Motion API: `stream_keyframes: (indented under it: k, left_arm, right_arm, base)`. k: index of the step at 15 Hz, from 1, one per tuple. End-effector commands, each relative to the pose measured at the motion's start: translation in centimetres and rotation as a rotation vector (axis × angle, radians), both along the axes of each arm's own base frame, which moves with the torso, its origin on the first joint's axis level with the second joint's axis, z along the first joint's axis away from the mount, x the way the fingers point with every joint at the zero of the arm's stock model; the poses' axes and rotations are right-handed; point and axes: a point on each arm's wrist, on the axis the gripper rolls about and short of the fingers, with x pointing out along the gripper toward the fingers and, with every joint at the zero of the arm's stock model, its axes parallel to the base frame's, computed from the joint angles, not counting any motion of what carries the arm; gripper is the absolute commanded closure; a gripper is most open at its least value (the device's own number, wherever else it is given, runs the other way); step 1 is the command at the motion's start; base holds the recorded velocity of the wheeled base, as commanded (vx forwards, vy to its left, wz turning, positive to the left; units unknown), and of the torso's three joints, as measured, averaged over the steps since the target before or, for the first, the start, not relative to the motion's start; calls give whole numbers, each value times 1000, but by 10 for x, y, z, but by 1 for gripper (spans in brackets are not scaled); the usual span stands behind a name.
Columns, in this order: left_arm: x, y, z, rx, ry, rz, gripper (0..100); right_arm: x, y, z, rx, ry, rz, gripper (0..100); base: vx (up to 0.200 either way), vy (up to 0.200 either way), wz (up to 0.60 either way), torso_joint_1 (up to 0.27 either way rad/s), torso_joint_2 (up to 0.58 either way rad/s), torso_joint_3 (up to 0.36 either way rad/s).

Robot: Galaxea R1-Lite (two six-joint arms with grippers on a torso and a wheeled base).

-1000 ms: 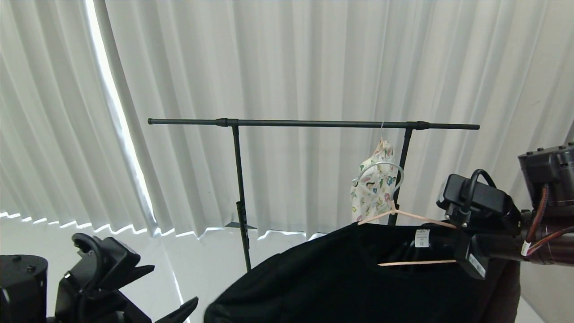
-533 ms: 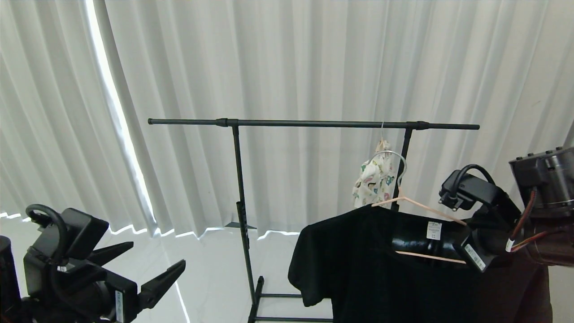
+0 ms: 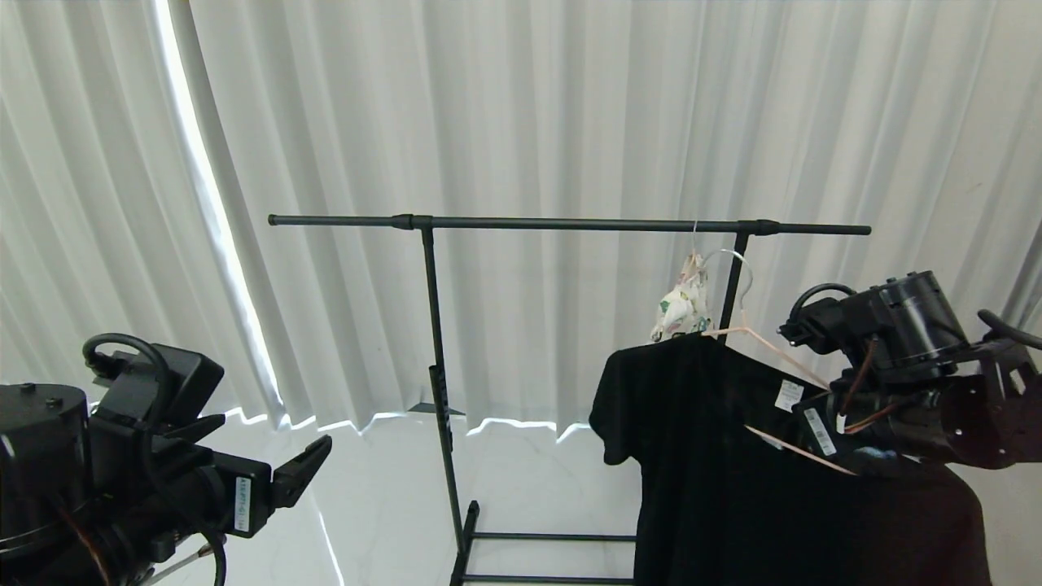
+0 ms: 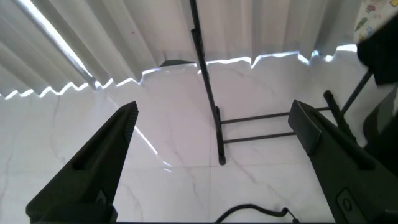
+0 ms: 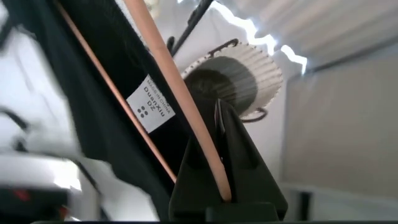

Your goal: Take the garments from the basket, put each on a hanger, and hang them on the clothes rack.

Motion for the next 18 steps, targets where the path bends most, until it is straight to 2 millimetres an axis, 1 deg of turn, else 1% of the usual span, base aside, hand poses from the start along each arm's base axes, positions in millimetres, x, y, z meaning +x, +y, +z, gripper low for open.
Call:
stream_keyframes:
  k: [1, 4, 10, 14, 16, 18]
  left_arm:
    - [-1, -8, -1, 2, 5, -46, 0]
    - [-4, -18, 1, 0, 1, -113, 0]
    - [-4, -20, 2, -4, -3, -122, 0]
    - [-4, -20, 2, -4, -5, -122, 0]
    - [-4, -20, 2, -3, -5, -122, 0]
    - [-4, -20, 2, -3, -5, -122, 0]
  right_arm:
    - [17, 17, -5, 18, 2, -19, 100]
    - [30, 23, -7, -27, -31, -79, 100]
    - [28, 34, -4, -16, -44, -51, 100]
    - [19, 50, -3, -12, -50, 11, 100]
    - [20, 58, 1, -3, -61, 29, 100]
    - [22, 61, 5, 5, -75, 32, 100]
  base:
    - [0, 0, 0, 0, 0, 0]
    - [0, 0, 0, 0, 0, 0]
    - [200, 0, 0, 0, 3, 6]
    - [200, 0, 0, 11, 4, 1]
    - [200, 0, 0, 0, 2, 0]
    - [200, 0, 0, 2, 5, 5]
